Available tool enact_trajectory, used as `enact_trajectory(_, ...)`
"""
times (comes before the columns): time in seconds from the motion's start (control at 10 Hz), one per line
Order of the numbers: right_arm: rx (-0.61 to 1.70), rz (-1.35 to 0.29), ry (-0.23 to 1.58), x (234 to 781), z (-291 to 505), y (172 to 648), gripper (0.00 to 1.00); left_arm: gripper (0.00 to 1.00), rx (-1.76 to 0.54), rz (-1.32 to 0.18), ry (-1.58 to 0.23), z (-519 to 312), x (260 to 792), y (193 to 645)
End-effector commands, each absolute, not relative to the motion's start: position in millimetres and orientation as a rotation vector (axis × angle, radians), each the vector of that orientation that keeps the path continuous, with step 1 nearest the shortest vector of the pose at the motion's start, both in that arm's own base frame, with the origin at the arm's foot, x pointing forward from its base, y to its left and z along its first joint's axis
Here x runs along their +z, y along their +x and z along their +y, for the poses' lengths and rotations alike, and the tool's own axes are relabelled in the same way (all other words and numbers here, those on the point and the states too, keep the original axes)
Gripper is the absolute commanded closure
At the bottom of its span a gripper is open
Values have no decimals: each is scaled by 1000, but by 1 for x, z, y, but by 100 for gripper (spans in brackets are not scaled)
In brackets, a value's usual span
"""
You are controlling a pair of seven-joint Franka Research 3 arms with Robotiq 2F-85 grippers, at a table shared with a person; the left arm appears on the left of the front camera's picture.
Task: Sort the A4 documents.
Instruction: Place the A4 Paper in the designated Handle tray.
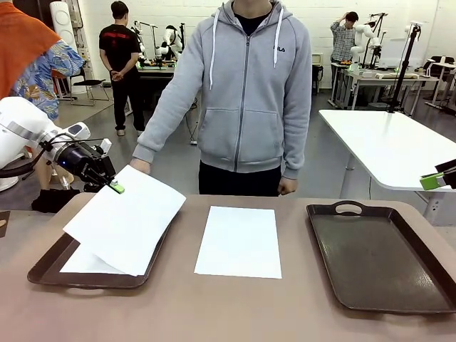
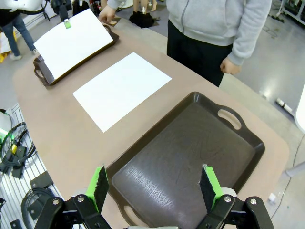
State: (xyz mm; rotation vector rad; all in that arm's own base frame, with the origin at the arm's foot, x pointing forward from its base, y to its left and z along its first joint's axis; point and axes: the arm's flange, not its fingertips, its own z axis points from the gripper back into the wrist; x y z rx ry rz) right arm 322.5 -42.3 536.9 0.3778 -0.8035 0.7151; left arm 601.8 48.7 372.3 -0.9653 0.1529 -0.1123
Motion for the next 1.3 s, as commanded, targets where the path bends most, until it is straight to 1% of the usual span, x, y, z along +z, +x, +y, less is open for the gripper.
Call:
enact_trajectory(0.0,723,-808,400,535,-42,324,0,99,-24,148,-906,54,372,589)
enact_trajectory(0.8,723,-808,400,535,-42,324,0,99,8,158,-884,58,354,587)
enact_trajectory(1.0,723,-808,400,535,-42,324,0,99,58,172,-803,63,355,586)
enact_trajectory(1.2,723,-808,400,535,-42,324,0,99,61,173,-761,62,356,586)
